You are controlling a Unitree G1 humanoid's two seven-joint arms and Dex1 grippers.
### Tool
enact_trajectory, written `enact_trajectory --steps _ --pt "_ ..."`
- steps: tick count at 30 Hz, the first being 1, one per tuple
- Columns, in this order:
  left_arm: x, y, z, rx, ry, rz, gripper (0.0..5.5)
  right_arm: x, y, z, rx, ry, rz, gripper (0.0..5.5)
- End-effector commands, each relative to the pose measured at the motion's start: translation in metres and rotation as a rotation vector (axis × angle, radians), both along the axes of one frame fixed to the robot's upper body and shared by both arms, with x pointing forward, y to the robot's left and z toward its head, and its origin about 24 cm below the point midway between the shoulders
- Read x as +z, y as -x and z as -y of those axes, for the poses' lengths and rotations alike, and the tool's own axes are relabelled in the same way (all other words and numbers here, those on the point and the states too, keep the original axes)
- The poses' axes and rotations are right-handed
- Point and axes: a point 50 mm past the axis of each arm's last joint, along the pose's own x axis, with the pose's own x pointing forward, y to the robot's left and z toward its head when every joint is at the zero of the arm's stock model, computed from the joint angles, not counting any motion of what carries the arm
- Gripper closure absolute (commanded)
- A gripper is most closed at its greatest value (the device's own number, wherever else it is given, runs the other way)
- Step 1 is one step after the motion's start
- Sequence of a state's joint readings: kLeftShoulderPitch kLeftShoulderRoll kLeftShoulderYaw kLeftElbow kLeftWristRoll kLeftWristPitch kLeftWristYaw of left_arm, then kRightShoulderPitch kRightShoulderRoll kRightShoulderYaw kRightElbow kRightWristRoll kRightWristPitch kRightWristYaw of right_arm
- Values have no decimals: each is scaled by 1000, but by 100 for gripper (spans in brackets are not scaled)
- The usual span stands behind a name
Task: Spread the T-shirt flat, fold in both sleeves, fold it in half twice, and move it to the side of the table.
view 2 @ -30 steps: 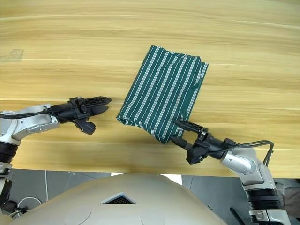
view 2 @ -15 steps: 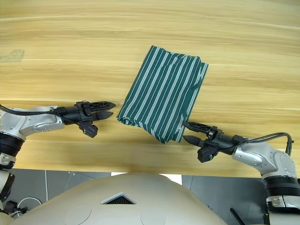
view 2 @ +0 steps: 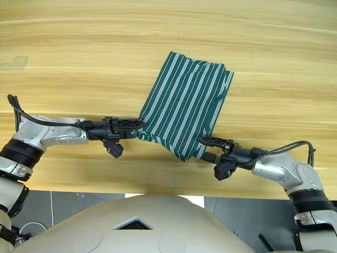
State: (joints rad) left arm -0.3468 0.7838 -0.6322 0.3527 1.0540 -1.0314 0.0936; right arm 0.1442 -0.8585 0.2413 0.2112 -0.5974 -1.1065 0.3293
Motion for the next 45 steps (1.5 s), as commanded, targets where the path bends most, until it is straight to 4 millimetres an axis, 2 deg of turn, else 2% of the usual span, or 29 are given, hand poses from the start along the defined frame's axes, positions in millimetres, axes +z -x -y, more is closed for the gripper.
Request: enact_trajectory --steps 1,6,10,17,24,28,30,35,40,42,45 --pt "-32 19 -14 -3 -187 -106 282 -13 2 0 0 79 -73 212" --pt "-36 21 -19 13 -204 -123 367 -17 3 -4 4 92 -103 212" --pt "-38 21 -22 21 -210 -130 441 -19 3 -4 -1 95 -115 295" --pt "-39 22 -24 32 -205 -135 500 -19 5 -7 -7 93 -141 418" --pt "-38 22 -25 50 -190 -137 530 -20 4 -11 -2 87 -146 540" --pt "-35 24 -35 108 -183 -166 533 -21 5 -14 -11 62 -180 550" --pt "-33 27 -45 152 -182 -193 534 -20 6 -16 -50 15 -256 550" --pt "-10 36 -51 277 -152 -306 536 -9 8 -21 -162 -117 -484 550" --pt "15 48 -64 443 -200 -527 536 14 9 -15 -236 -202 -774 550" --pt "27 62 -59 446 -198 -651 536 22 9 -16 -234 -235 -834 550" --pt "55 96 -37 372 -179 -880 536 30 12 -17 -228 -272 -893 550"
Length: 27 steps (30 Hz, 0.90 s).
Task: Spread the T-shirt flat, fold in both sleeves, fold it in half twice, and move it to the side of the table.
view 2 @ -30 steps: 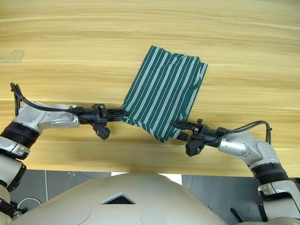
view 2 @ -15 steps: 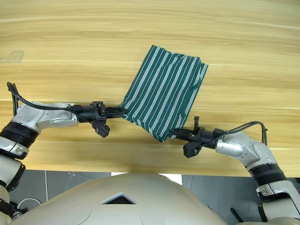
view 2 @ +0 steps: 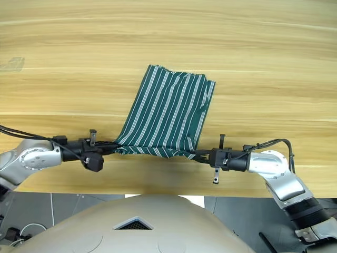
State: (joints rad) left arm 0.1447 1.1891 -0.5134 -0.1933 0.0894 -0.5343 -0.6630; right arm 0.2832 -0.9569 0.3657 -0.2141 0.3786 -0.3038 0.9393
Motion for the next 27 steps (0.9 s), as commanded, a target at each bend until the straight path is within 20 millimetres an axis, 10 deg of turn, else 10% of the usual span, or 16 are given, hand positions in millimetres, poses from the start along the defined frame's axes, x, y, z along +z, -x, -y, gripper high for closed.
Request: enact_trajectory --steps 1,11,21,27 --pt "32 36 14 -38 29 -244 536 10 1 5 -13 -10 -55 550" --pt "57 66 26 -55 80 -450 536 13 14 5 -14 -17 -88 550" --pt "38 -40 -1 361 171 -46 536 26 -52 -3 -315 -123 245 550" --pt "37 -60 12 374 244 -8 536 28 -87 -19 -444 -181 337 550"
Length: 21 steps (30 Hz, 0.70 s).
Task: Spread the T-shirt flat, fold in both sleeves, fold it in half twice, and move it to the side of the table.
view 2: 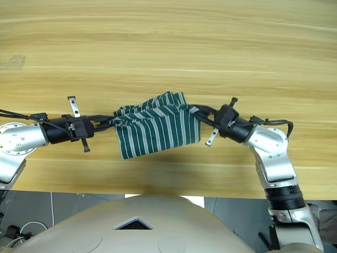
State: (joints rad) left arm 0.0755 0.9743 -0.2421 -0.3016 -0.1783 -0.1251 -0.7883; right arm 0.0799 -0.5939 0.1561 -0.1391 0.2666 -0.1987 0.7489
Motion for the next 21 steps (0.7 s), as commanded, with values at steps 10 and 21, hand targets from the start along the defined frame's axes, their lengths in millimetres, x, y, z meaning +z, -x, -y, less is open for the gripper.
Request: enact_trajectory --steps 10,21 --pt "-25 -13 -1 82 -22 -2 501 -16 -43 -38 -27 27 39 482" --pt "-45 -54 -55 700 -82 133 331 -14 -70 -27 -255 7 165 288"
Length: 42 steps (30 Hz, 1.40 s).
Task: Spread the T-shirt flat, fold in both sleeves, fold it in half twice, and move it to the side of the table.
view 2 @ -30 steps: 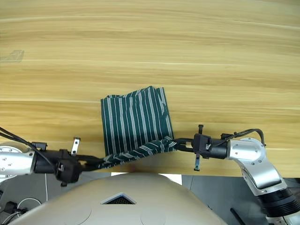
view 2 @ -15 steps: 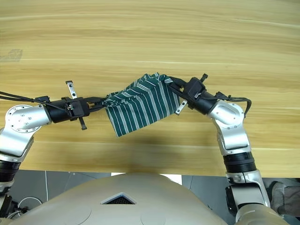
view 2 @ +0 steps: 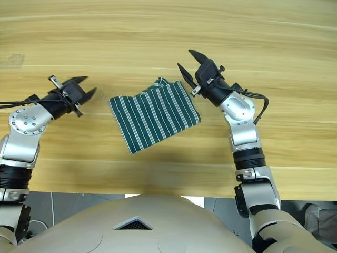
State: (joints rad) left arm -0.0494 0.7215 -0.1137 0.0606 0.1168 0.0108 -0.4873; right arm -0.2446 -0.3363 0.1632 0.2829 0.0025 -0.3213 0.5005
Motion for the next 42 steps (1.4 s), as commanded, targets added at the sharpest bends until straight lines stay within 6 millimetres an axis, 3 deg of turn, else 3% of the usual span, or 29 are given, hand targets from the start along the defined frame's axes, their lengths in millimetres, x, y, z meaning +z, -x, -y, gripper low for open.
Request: enact_trajectory --steps 1,3,5,8,12,16,21,24,27,31,33,37,39,42 --pt "-14 -2 -5 118 32 -13 317 -6 3 2 -5 25 6 271" --pt "-11 -7 -4 173 73 47 278 -10 6 -2 29 52 3 229" --pt "10 -13 -3 238 177 208 278 -13 10 -12 93 81 -4 229" --pt "44 -9 -4 366 404 428 278 -11 10 -44 230 145 31 229" --pt "40 7 -6 457 470 461 278 -21 -6 -82 371 297 26 229" --pt "39 10 -2 491 513 471 278 -50 -15 -115 471 503 -40 229" --pt "37 13 3 483 532 462 278 -80 -11 -118 498 712 -131 229" --pt "36 13 3 491 531 455 278 -91 -13 -97 448 789 -159 229" --pt "34 14 5 487 534 446 278 -94 -23 -58 299 844 -174 229" --pt "38 15 2 497 536 460 278 -83 -39 63 -339 649 -361 229" --pt "35 18 3 507 540 454 278 -79 -31 109 -597 531 -427 229" --pt "27 19 12 503 565 425 278 -87 17 186 -971 498 -514 229" --pt "25 19 14 502 571 417 278 -92 37 206 -1074 485 -549 229" --pt "21 20 16 503 578 404 278 -97 55 218 -1147 477 -576 229"
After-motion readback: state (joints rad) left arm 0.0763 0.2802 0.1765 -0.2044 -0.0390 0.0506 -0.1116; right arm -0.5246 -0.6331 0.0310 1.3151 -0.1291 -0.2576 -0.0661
